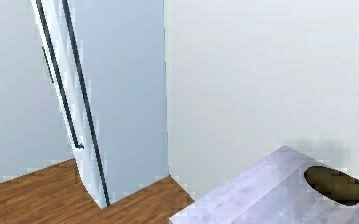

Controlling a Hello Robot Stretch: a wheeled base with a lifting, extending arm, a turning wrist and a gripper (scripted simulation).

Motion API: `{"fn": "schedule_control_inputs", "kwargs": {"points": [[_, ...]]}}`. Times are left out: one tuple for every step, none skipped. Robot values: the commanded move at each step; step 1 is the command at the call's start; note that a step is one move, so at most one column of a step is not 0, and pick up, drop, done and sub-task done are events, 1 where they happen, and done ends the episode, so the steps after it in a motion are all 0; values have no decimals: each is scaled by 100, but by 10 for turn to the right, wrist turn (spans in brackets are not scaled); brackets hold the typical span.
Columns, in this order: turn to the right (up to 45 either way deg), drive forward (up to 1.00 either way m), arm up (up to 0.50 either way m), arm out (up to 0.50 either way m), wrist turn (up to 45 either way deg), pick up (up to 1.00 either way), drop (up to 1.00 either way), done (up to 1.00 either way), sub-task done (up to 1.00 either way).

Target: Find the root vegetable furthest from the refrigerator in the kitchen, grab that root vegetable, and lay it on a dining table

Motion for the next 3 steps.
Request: {"fn": "schedule_control_inputs", "kwargs": {"points": [[0, 0, 0, 0, -450, 0, 0, 0, 0], [0, 0, 0, 0, -450, 0, 0, 0, 0], [0, 0, 0, 0, -90, 0, 0, 0, 0]]}}
